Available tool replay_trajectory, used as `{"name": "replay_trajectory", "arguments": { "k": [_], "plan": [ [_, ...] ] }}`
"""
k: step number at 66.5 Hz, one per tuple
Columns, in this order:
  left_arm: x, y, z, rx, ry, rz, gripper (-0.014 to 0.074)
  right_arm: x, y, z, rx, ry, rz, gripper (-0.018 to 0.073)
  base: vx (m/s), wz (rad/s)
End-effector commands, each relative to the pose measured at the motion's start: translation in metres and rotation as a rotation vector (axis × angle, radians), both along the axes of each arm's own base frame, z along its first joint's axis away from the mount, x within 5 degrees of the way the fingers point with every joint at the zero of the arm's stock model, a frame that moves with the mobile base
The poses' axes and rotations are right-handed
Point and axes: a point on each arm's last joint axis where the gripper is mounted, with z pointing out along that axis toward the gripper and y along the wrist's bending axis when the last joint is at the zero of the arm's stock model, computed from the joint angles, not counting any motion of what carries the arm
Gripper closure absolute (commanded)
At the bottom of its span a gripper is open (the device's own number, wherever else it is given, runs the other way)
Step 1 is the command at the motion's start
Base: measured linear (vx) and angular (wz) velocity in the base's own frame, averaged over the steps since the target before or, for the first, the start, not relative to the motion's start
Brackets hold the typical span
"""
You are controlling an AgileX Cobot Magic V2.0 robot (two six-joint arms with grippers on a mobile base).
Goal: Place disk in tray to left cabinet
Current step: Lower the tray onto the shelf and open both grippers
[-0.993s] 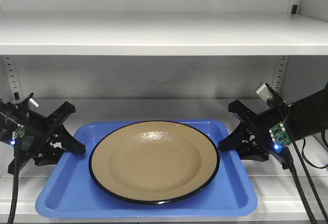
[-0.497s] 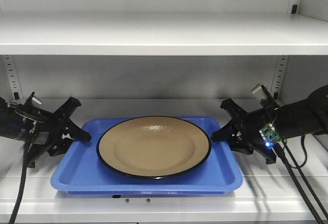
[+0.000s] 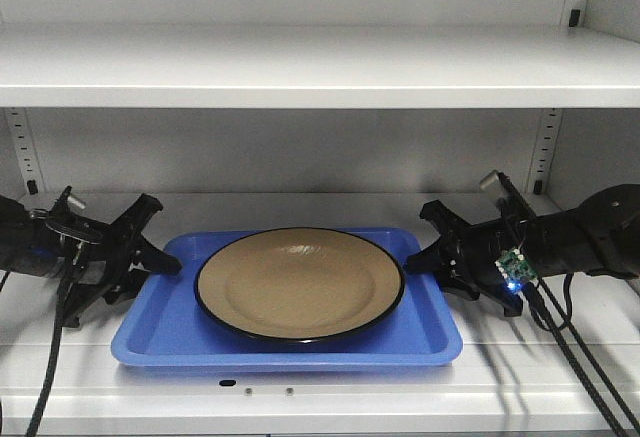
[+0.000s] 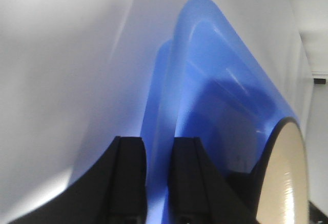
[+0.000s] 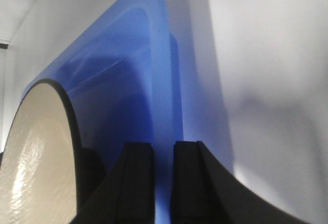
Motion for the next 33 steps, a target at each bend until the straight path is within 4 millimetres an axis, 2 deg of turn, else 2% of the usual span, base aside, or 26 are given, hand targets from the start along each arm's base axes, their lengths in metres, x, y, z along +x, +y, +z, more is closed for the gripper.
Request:
{"name": "replay_trajectory", "arguments": {
  "k": [1,8,18,33],
  "plan": [
    [-0.0026,0.0039,0.041,-0.023,-0.165,0.051,0.0541,-0.001,-0.0073,0.043,-0.009,-0.191,-0.059,0.0389,0.0,0.0],
    [-0.0024,0.004,0.0411,0.025,-0.21,0.012,0.0491,0.0001,-0.0082,0.0437,-0.021,-0.211,-0.065,0.0286,0.0,0.0],
    [-0.0014,0.0048,0.0415,0.062,-0.248,-0.005,0.0372,0.0007,-0.009,0.0445,-0.024,-0.219,-0.076,0.0162,0.0,0.0],
    [0.0009,0.0071,0.0431,0.072,-0.271,0.026,0.0185,0.0016,-0.0109,0.0452,-0.018,-0.224,-0.09,0.0127,0.0,0.0]
  ]
}}
